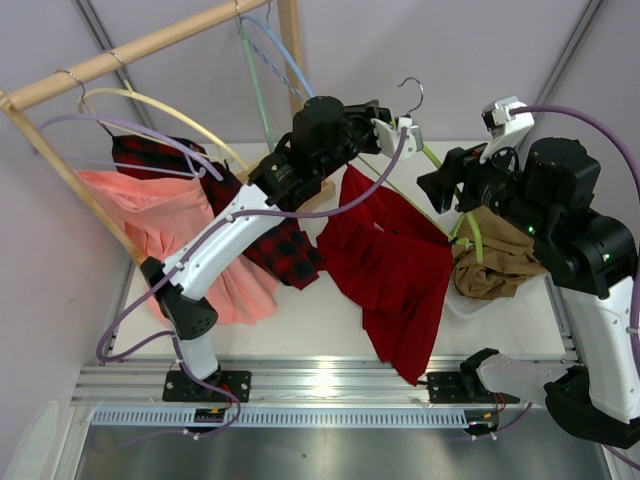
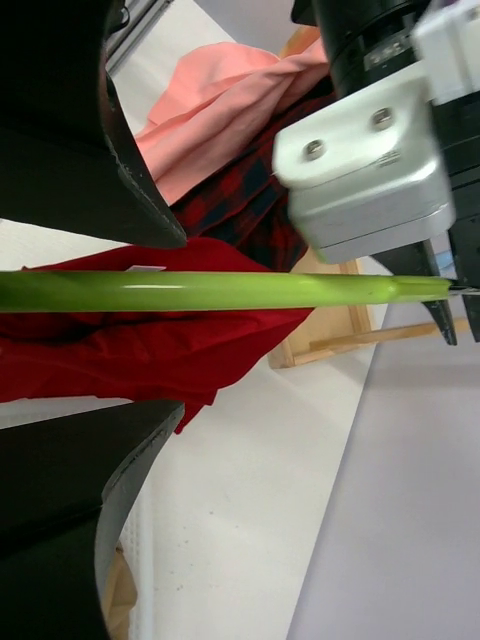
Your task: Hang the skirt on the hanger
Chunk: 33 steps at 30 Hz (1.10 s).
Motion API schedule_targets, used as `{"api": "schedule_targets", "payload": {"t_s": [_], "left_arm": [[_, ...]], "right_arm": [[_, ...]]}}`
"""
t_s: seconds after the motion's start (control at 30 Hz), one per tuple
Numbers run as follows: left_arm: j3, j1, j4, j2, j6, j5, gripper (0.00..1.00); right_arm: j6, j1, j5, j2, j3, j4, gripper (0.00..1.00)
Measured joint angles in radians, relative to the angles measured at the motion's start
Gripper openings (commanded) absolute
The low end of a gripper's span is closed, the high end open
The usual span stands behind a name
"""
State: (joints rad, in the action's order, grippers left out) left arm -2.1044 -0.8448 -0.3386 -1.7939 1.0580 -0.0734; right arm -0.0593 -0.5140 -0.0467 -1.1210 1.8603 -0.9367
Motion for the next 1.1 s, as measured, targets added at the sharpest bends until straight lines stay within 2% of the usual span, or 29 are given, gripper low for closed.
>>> {"api": "schedule_targets", "payload": {"t_s": [0.23, 0.43, 0.7, 0.83, 0.97, 1.1], "left_arm": [[0.003, -0.023, 0.022, -0.006, 0.035, -0.039, 0.18], [0.003, -0.024, 0.031, -0.011, 0.042, -0.062, 0.18], [0.003, -0.021, 0.029, -0.013, 0.039, -0.054, 0.17], [0.003, -0.015, 0.009, -0.013, 0.037, -0.035, 0.17], [0.001, -0.01, 0.003, -0.013, 0.023, -0.026, 0.17], [-0.008, -0.01, -0.008, -0.013, 0.014, -0.015, 0.17]], "right_arm": [[-0.02, 0.0, 0.013, -0.016, 0.066, -0.045, 0.68], [-0.042, 0.002, 0.018, -0.016, 0.099, -0.069, 0.62], [-0.043, 0.003, 0.016, 0.023, -0.011, -0.068, 0.56], [-0.035, 0.003, 0.016, 0.064, -0.073, -0.048, 0.42], [-0.033, 0.004, 0.012, 0.09, -0.088, -0.029, 0.33], [-0.016, 0.004, 0.009, 0.117, -0.112, -0.004, 0.09]]}}
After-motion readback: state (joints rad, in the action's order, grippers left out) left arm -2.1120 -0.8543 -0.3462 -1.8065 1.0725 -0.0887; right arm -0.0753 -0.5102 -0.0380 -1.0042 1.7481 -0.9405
